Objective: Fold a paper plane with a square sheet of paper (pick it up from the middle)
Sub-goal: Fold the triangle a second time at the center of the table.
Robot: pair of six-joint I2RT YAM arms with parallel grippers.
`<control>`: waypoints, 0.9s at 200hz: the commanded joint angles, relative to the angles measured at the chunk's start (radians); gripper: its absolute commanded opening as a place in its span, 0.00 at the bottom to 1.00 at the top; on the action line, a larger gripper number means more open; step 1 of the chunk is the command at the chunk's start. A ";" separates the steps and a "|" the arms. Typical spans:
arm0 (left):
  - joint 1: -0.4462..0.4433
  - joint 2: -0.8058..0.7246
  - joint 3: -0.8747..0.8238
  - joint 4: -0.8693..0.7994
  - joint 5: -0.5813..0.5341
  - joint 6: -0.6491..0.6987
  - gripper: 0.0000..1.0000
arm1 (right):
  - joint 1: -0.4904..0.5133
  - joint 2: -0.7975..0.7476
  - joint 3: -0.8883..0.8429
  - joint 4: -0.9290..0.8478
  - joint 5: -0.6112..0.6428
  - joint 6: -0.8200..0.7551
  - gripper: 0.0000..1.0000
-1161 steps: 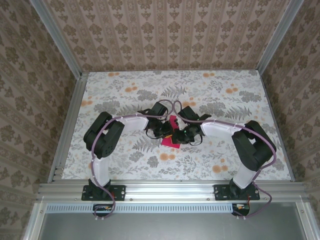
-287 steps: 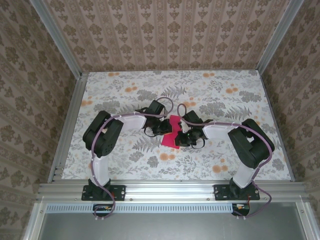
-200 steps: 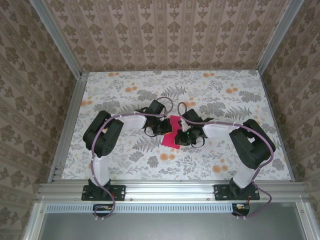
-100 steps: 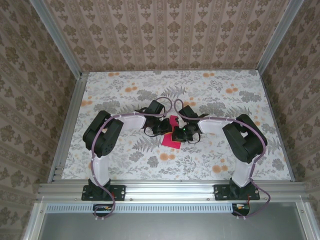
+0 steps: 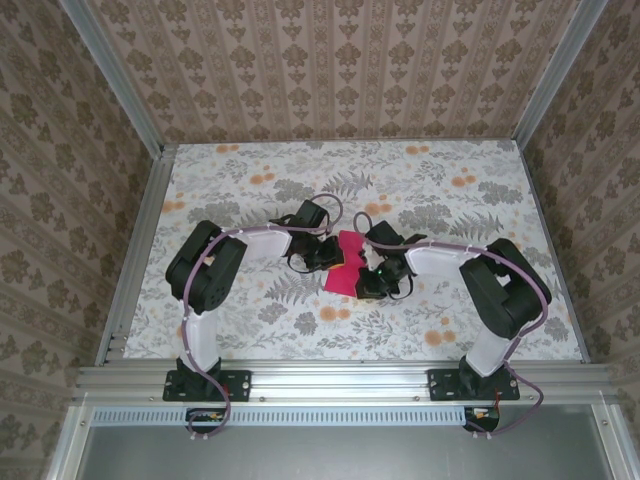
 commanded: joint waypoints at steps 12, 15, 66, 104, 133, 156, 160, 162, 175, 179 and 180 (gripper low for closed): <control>0.017 0.064 -0.023 -0.087 -0.070 -0.001 0.08 | 0.005 -0.040 -0.042 -0.111 0.022 -0.026 0.09; 0.017 0.062 -0.022 -0.086 -0.068 0.001 0.08 | 0.005 -0.045 -0.043 -0.111 0.024 -0.024 0.09; 0.013 -0.014 0.021 -0.053 -0.009 0.032 0.16 | -0.010 -0.213 -0.032 -0.015 0.103 0.033 0.17; 0.013 -0.125 -0.004 -0.009 -0.011 -0.002 0.33 | -0.035 -0.190 0.033 0.043 0.199 0.069 0.31; 0.015 -0.188 -0.080 0.015 -0.034 -0.042 0.44 | -0.040 -0.102 0.099 0.050 0.201 0.086 0.39; 0.017 -0.206 -0.133 0.042 -0.029 -0.062 0.50 | -0.044 -0.057 0.111 0.070 0.181 0.085 0.42; 0.017 -0.205 -0.138 0.050 -0.024 -0.067 0.50 | -0.047 -0.050 0.112 0.073 0.174 0.085 0.43; 0.017 -0.205 -0.141 0.054 -0.021 -0.068 0.50 | -0.049 -0.046 0.112 0.073 0.170 0.084 0.42; 0.017 -0.195 -0.157 0.085 0.000 -0.082 0.51 | -0.061 -0.030 0.108 0.094 0.144 0.086 0.43; 0.018 -0.192 -0.159 0.094 0.005 -0.087 0.52 | -0.064 -0.025 0.105 0.101 0.137 0.087 0.43; 0.019 -0.190 -0.160 0.096 0.006 -0.088 0.51 | -0.065 -0.022 0.106 0.103 0.135 0.088 0.43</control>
